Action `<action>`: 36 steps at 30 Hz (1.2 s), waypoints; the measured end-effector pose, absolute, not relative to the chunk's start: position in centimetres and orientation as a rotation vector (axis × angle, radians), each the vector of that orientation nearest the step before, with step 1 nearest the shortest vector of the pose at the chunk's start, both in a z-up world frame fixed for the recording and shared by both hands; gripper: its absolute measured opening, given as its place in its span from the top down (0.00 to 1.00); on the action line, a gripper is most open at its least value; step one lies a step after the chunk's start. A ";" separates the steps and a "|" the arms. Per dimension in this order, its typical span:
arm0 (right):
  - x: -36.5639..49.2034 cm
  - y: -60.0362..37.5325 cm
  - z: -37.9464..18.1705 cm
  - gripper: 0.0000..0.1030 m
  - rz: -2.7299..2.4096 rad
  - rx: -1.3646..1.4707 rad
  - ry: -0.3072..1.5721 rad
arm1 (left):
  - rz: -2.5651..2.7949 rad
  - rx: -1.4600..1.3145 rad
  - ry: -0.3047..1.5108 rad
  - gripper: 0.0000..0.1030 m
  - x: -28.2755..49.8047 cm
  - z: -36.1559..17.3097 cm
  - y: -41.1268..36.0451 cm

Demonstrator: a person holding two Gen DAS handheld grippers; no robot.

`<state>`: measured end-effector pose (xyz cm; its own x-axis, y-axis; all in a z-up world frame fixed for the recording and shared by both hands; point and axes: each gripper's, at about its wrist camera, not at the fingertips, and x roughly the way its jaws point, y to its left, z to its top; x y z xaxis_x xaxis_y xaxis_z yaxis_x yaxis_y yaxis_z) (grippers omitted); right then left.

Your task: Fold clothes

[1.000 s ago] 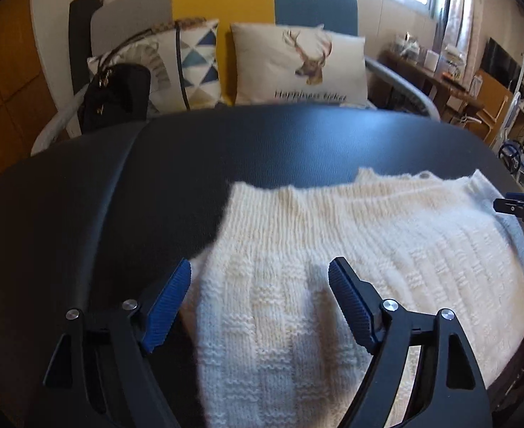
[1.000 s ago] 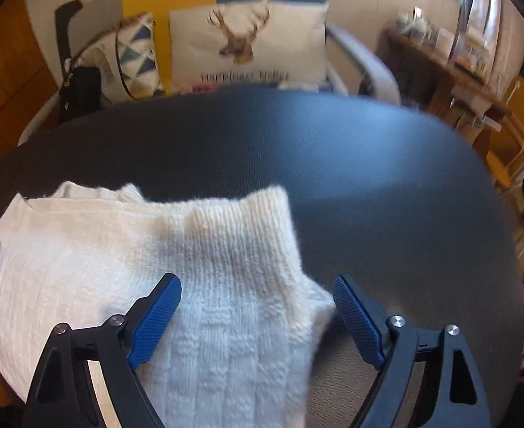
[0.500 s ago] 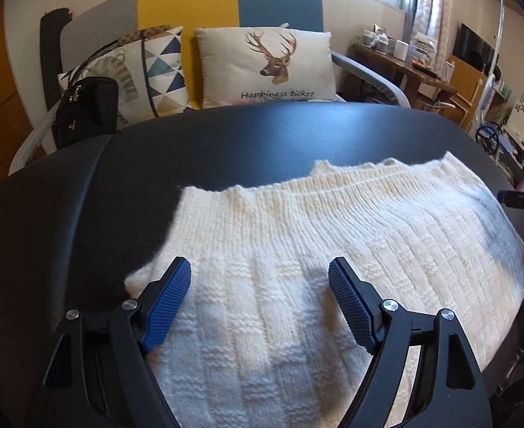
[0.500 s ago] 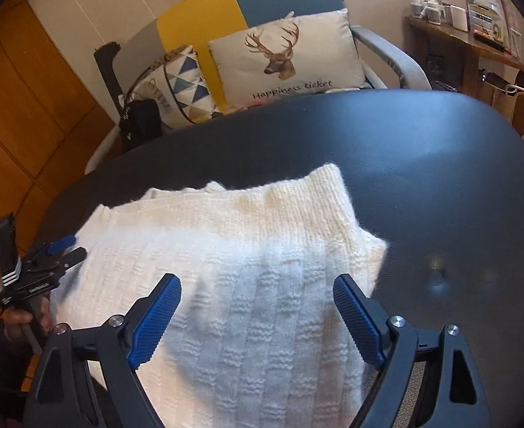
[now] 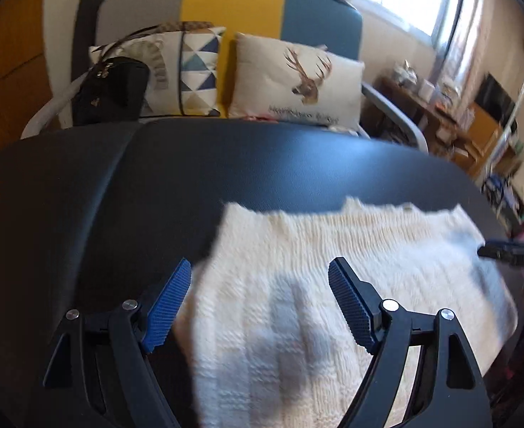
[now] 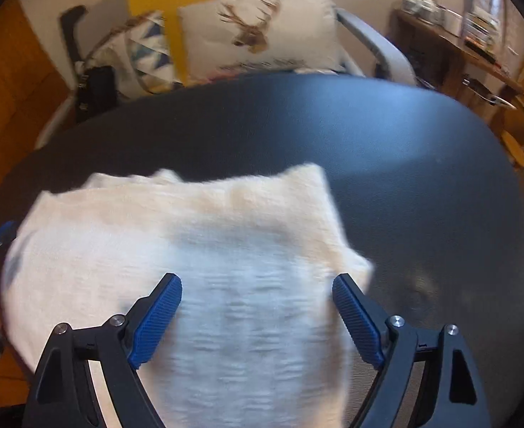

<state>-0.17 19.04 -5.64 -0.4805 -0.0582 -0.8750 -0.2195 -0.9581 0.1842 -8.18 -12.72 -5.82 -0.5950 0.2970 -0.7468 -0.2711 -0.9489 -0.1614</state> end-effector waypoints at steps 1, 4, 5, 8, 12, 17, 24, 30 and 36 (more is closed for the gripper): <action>-0.2 18.4 -5.2 0.15 2.637 -1.539 0.423 | 2.557 -1.212 -0.053 0.20 -8.5 -5.8 -13.0; -0.7 15.8 -5.8 0.15 2.707 -1.593 0.367 | 2.498 -1.303 -0.020 0.20 -9.8 -7.4 -12.7; -1.2 15.3 -6.8 0.15 2.669 -1.635 0.320 | 2.485 -1.353 0.026 0.20 -10.4 -8.4 -12.2; -1.9 15.4 -8.7 0.11 2.573 -1.651 0.232 | 2.493 -1.436 0.081 0.20 -11.3 -9.9 -12.5; 0.0 13.6 -6.2 0.12 2.635 -1.538 0.184 | 2.525 -1.324 -0.140 0.23 -8.6 -7.0 -16.6; 3.8 8.5 -4.2 0.12 2.797 -1.573 0.247 | 2.486 -1.185 -0.257 0.23 -0.7 -4.8 -21.1; 5.6 2.5 -8.7 0.04 2.646 -1.673 -0.012 | 2.381 -1.177 -0.263 0.23 4.3 -6.2 -20.8; 6.2 3.2 -6.6 0.08 2.631 -1.660 0.102 | 2.348 -1.196 -0.302 0.33 5.8 -7.2 -21.0; 6.8 3.8 -8.4 0.08 2.531 -1.710 0.182 | 2.283 -1.177 -0.303 0.33 6.8 -7.5 -20.0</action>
<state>6.80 3.84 -8.36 -0.3728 0.0010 -0.9279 -0.1340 -0.9896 0.0528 6.75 -20.00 -7.52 -0.4666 0.5639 -0.6814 -0.3664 -0.8244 -0.4314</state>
